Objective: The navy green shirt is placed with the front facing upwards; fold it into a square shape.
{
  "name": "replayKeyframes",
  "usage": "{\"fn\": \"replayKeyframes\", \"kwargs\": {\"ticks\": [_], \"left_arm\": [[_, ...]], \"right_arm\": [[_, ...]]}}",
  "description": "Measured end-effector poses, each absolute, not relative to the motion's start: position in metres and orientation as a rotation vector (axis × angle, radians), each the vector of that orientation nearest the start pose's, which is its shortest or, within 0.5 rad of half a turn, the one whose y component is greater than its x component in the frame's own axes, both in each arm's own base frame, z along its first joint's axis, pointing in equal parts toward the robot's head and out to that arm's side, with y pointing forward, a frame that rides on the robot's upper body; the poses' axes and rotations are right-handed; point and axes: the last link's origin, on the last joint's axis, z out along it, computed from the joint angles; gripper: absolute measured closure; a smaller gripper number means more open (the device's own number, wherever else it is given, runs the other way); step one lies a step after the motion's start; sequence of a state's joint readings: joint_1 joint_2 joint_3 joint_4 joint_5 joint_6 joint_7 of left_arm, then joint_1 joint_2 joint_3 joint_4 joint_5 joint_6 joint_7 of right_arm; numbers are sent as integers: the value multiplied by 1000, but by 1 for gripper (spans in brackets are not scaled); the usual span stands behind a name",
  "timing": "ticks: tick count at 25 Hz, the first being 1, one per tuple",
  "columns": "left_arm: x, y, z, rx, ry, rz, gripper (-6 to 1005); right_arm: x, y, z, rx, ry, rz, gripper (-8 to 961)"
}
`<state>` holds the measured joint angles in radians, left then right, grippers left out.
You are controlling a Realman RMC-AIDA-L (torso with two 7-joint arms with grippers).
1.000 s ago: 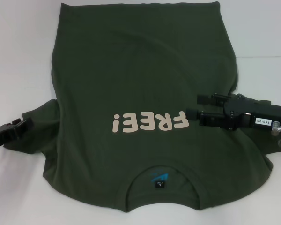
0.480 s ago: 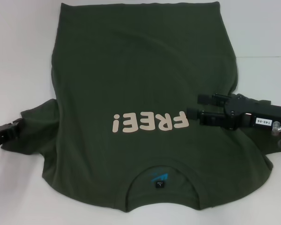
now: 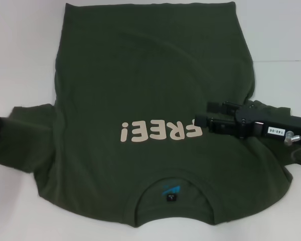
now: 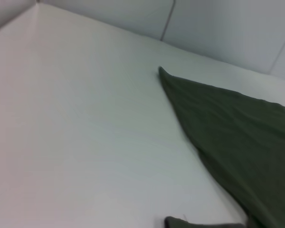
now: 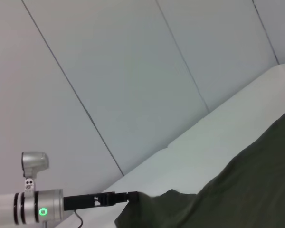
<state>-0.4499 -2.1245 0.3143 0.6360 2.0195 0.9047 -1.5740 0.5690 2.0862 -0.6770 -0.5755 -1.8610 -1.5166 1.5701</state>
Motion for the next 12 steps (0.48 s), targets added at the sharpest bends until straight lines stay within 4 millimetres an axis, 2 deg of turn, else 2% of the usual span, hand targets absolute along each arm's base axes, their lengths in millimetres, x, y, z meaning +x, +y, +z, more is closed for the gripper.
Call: {"fn": "replayKeyframes", "kwargs": {"ticks": [5, 12], "left_arm": [[-390, 352, 60, -1700, -1176, -475, 996], [-385, 365, 63, -1708, -1114, -418, 996]], "right_arm": [[242, 344, -7, -2594, 939, 962, 79], [241, 343, -9, -2599, 947, 968, 82]]}}
